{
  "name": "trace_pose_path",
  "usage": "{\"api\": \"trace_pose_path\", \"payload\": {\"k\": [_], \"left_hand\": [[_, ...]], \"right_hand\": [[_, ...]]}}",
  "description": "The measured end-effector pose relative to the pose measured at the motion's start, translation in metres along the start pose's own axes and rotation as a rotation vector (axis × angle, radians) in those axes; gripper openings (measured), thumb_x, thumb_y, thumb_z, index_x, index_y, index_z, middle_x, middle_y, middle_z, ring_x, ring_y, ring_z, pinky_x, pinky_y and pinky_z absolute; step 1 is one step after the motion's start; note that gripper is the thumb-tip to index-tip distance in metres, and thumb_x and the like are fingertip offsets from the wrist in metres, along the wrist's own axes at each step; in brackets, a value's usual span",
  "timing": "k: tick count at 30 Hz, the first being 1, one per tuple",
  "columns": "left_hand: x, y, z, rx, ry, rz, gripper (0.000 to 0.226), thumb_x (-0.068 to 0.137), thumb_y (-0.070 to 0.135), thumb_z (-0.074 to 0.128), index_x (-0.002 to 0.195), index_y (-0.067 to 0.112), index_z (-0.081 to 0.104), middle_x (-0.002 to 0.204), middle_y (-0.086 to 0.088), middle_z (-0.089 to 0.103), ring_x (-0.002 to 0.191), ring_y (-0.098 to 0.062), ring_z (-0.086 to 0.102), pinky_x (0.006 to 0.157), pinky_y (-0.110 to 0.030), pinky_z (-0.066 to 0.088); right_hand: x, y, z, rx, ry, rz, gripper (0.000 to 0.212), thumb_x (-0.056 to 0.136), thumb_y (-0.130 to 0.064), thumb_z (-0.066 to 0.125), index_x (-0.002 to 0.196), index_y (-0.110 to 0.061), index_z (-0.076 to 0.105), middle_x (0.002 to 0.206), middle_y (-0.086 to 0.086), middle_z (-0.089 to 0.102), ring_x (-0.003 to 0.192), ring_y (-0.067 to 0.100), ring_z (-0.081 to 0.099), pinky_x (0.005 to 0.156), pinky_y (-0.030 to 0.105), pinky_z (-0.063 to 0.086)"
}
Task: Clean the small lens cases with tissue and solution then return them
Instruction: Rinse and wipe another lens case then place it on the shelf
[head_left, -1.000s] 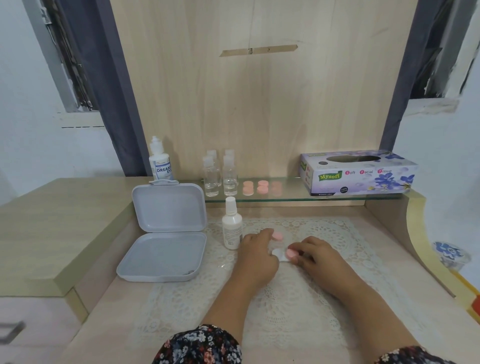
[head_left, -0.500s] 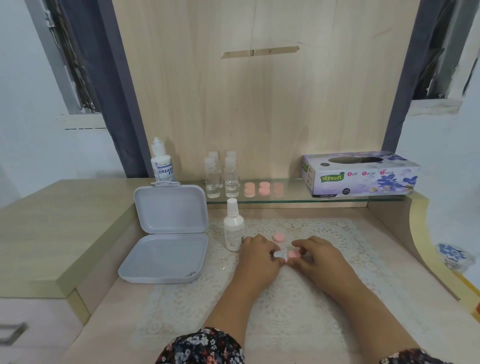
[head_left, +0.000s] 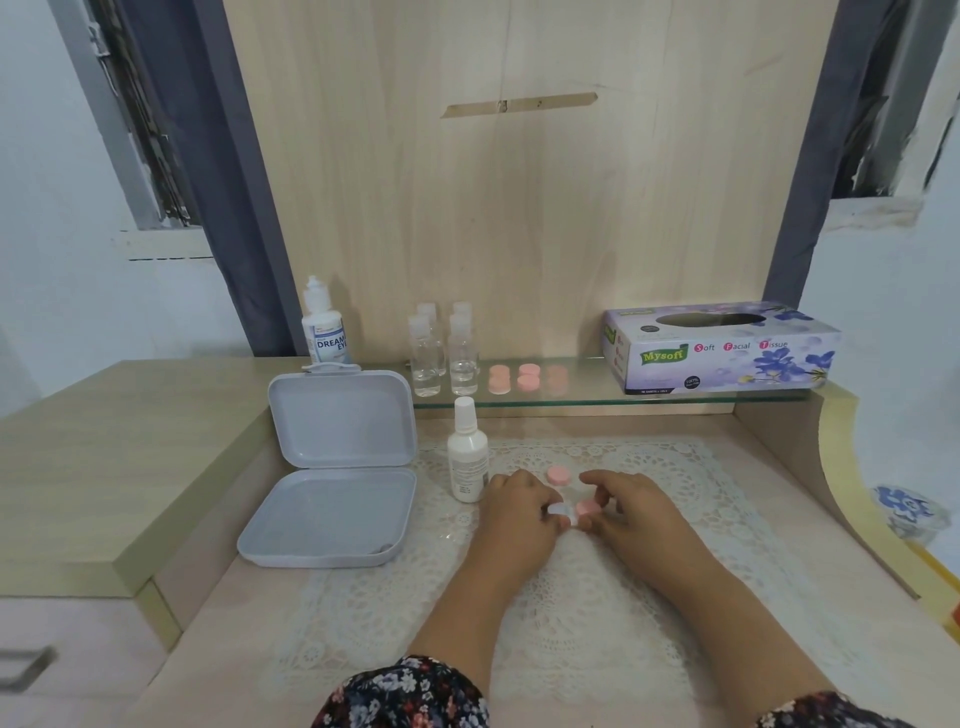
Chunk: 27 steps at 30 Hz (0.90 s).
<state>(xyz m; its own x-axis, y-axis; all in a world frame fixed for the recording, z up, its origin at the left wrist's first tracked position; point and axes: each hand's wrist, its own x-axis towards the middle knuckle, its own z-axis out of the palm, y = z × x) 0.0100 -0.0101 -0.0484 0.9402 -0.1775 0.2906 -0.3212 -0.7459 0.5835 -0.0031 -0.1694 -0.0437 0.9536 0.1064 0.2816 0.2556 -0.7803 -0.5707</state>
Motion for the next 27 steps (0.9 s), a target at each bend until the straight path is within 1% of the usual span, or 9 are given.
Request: {"api": "trace_pose_path", "payload": {"k": [7, 10, 13, 17, 19, 21, 23, 25, 27], "left_hand": [[0.0, -0.001, 0.001, -0.024, -0.004, 0.003, 0.03, 0.09, 0.027, 0.063, 0.118, 0.017, 0.067, 0.117, 0.003, 0.054, 0.114, -0.017, 0.038, 0.101, -0.025, 0.03], [0.0, 0.0, 0.0, -0.015, -0.007, 0.003, 0.031, 0.091, 0.027, 0.062, 0.119, 0.017, 0.066, 0.118, 0.003, 0.054, 0.114, -0.017, 0.038, 0.101, -0.025, 0.03], [0.0, 0.0, 0.0, -0.005, -0.006, 0.004, 0.032, 0.091, 0.026, 0.062, 0.12, 0.017, 0.066, 0.118, 0.002, 0.054, 0.114, -0.017, 0.039, 0.101, -0.026, 0.03], [-0.001, 0.0, -0.001, -0.006, -0.007, 0.004, 0.032, 0.09, 0.026, 0.062, 0.12, 0.017, 0.065, 0.118, 0.002, 0.054, 0.114, -0.018, 0.039, 0.101, -0.027, 0.031], [-0.001, 0.001, -0.001, -0.001, -0.006, 0.003, 0.031, 0.09, 0.026, 0.063, 0.12, 0.017, 0.066, 0.118, 0.002, 0.055, 0.113, -0.018, 0.039, 0.101, -0.027, 0.031], [-0.001, 0.001, -0.001, -0.001, 0.002, 0.001, 0.031, 0.09, 0.025, 0.062, 0.119, 0.017, 0.066, 0.118, 0.002, 0.055, 0.114, -0.018, 0.038, 0.1, -0.025, 0.031], [0.0, 0.001, -0.001, -0.002, 0.005, 0.0, 0.03, 0.091, 0.024, 0.06, 0.119, 0.017, 0.066, 0.119, 0.002, 0.055, 0.115, -0.017, 0.038, 0.1, -0.023, 0.03], [0.0, 0.001, -0.002, -0.008, 0.004, 0.0, 0.029, 0.091, 0.025, 0.061, 0.118, 0.018, 0.066, 0.119, 0.003, 0.054, 0.115, -0.017, 0.038, 0.1, -0.023, 0.03], [-0.001, 0.002, -0.002, -0.009, 0.0, -0.002, 0.03, 0.091, 0.027, 0.061, 0.118, 0.018, 0.066, 0.119, 0.002, 0.054, 0.115, -0.017, 0.038, 0.1, -0.025, 0.03]], "right_hand": [[0.002, -0.002, -0.001, 0.005, -0.031, 0.004, 0.042, 0.089, -0.024, 0.066, 0.129, -0.02, 0.056, 0.095, -0.008, 0.054, 0.091, 0.01, 0.046, 0.071, 0.008, 0.032], [0.001, -0.002, -0.002, -0.002, -0.053, -0.011, 0.038, 0.092, -0.021, 0.061, 0.13, -0.02, 0.056, 0.101, -0.007, 0.056, 0.094, 0.009, 0.046, 0.073, 0.01, 0.032], [-0.001, 0.001, -0.002, 0.026, -0.07, -0.013, 0.034, 0.096, -0.019, 0.056, 0.13, -0.025, 0.056, 0.109, -0.008, 0.058, 0.097, 0.005, 0.049, 0.079, 0.009, 0.033], [-0.005, 0.003, 0.001, 0.056, -0.069, -0.004, 0.041, 0.094, -0.015, 0.056, 0.133, -0.03, 0.054, 0.117, -0.006, 0.058, 0.109, 0.008, 0.053, 0.089, 0.016, 0.038], [-0.006, -0.001, 0.0, 0.077, -0.041, 0.006, 0.05, 0.089, -0.023, 0.062, 0.137, -0.028, 0.048, 0.121, -0.007, 0.055, 0.111, 0.009, 0.05, 0.095, 0.024, 0.041], [-0.006, -0.004, -0.001, 0.067, -0.007, 0.041, 0.062, 0.082, -0.039, 0.071, 0.136, -0.028, 0.044, 0.112, -0.011, 0.052, 0.107, 0.009, 0.048, 0.093, 0.028, 0.042], [-0.006, -0.006, -0.002, 0.045, 0.015, 0.082, 0.067, 0.076, -0.051, 0.073, 0.132, -0.029, 0.043, 0.099, -0.013, 0.053, 0.1, 0.009, 0.049, 0.087, 0.028, 0.043], [-0.006, -0.007, -0.001, 0.047, 0.018, 0.082, 0.061, 0.078, -0.048, 0.072, 0.129, -0.03, 0.044, 0.093, -0.014, 0.054, 0.096, 0.008, 0.049, 0.082, 0.028, 0.043], [-0.006, -0.007, -0.001, 0.047, 0.017, 0.045, 0.048, 0.085, -0.032, 0.067, 0.127, -0.03, 0.045, 0.094, -0.018, 0.056, 0.1, 0.008, 0.05, 0.085, 0.029, 0.043]]}}
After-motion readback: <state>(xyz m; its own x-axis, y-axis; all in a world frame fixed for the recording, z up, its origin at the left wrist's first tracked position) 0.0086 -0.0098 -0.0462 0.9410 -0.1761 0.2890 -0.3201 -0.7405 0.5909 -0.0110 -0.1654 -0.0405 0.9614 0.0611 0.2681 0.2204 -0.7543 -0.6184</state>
